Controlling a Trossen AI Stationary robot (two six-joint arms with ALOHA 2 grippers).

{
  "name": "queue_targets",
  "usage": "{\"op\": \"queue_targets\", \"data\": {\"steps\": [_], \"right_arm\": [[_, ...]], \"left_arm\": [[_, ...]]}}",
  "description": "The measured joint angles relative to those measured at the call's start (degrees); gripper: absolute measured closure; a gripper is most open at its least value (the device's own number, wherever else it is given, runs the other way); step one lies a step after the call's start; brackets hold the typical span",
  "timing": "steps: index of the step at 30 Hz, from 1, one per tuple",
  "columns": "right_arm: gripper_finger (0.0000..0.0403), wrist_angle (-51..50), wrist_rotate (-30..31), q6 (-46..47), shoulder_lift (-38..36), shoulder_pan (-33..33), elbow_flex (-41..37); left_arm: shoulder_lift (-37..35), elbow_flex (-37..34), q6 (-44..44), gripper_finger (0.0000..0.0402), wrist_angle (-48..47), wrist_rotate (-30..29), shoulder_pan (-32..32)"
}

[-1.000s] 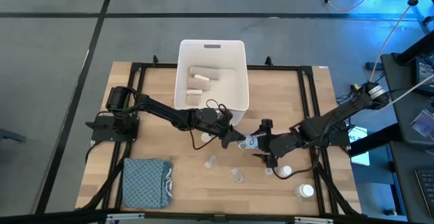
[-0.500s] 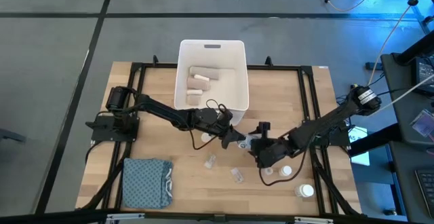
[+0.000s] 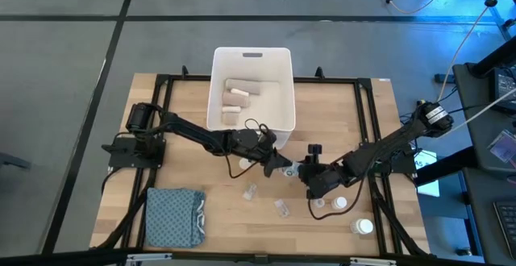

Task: Pick & place medical supplies in basket/bin
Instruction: Put the white mailer bag into the white bin

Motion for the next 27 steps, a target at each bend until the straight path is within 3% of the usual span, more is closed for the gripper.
{"op": "queue_targets", "data": {"steps": [7,12,17,23,27], "right_arm": [[0.0239,-0.94,-1.41,1.09,0.0,0.02,0.0],[0.0239,-2.18,-1.79,1.28,-0.13,0.07,0.02],[0.0239,-2.74,-2.71,1.14,-1.47,0.02,0.02],[0.0239,-4.47,-2.24,1.12,-5.5,-0.02,0.25],[0.0239,-7.3,-1.11,1.04,-8.17,0.02,2.29]], "left_arm": [[0.02,0.0,4.09,0.0337,0.32,0.33,-0.84],[0.02,-0.02,5.54,0.0286,3.41,4.11,-1.61],[0.02,-0.02,6.72,0.0268,6.04,7.28,-2.49],[0.02,-0.02,6.42,0.0273,20.95,17.85,-2.86],[0.0,0.02,1.68,0.0278,33.34,24.21,-2.61]]}}
